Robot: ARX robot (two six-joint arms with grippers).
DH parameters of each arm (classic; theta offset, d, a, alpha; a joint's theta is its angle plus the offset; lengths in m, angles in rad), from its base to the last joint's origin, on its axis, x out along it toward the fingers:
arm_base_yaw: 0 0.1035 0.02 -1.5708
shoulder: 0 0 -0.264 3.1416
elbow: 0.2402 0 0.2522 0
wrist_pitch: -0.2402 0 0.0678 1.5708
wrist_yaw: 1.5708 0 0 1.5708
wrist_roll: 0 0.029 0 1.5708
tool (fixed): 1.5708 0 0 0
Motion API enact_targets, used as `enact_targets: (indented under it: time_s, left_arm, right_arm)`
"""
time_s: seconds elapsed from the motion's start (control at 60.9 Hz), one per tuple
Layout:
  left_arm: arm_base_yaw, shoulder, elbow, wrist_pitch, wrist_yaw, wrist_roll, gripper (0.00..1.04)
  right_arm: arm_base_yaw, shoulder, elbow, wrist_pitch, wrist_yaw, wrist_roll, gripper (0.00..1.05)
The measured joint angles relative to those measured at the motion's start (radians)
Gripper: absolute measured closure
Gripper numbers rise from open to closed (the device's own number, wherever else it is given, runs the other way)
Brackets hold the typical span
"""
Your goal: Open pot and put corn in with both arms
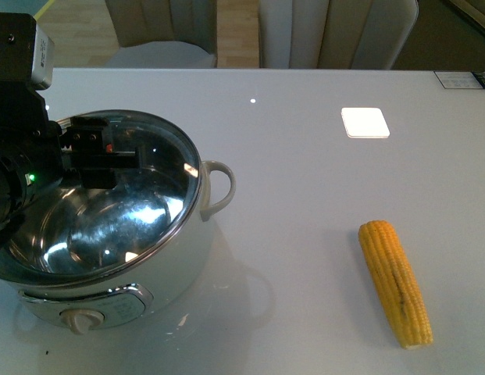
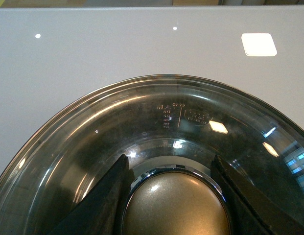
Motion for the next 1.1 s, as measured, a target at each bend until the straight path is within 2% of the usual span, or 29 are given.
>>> enact_targets:
  time_s: [0.394, 0.624, 0.771, 0.919, 1.099]
  left_arm:
    - [0.041, -0.211, -0.024, -0.115, 0.006, 0.011, 0.61]
    - [0.145, -0.343, -0.019, -0.157, 0.063, 0.042, 0.61]
    - [0.296, -0.396, -0.021, -0.140, 0.131, 0.083, 0.61]
    - [0.577, -0.371, -0.064, -0.037, 0.253, 0.137, 0.61]
    - [0.819, -0.208, -0.074, 0.110, 0.334, 0.183, 0.61]
  right_arm:
    - [0.000, 0.000, 0.000, 0.000, 0.000, 0.000, 0.09]
    - [0.000, 0.000, 0.000, 0.000, 0.000, 0.000, 0.09]
    - [0.000, 0.000, 0.000, 0.000, 0.000, 0.000, 0.09]
    - [0.000, 0.000, 0.000, 0.000, 0.000, 0.000, 0.09]
    - [0.000, 0.000, 0.000, 0.000, 0.000, 0.000, 0.09]
